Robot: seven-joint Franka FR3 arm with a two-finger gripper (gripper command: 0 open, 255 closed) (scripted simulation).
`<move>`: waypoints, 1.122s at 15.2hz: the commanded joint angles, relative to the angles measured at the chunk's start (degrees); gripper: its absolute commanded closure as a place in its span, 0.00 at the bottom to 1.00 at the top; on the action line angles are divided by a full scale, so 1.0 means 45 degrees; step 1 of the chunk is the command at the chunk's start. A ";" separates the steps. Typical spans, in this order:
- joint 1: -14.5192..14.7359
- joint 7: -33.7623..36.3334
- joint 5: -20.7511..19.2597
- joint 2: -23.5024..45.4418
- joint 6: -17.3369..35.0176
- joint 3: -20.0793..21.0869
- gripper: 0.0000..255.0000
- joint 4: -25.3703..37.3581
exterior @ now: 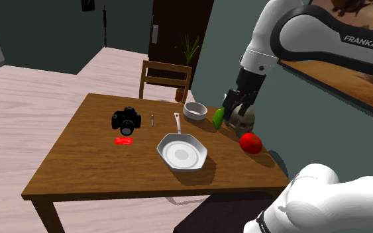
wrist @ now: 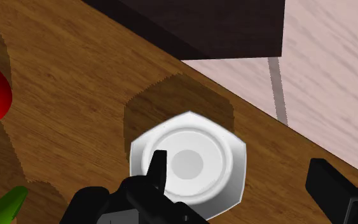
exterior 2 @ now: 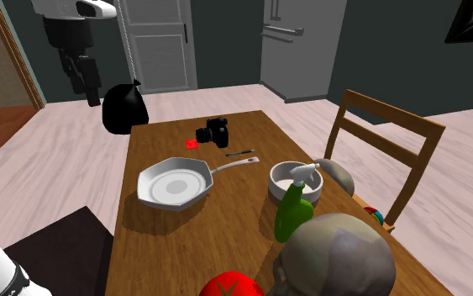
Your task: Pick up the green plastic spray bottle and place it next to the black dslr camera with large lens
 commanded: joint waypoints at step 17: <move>-0.1782 -0.1069 -0.1274 0.5565 0.2964 -0.2239 0.00 0.2630</move>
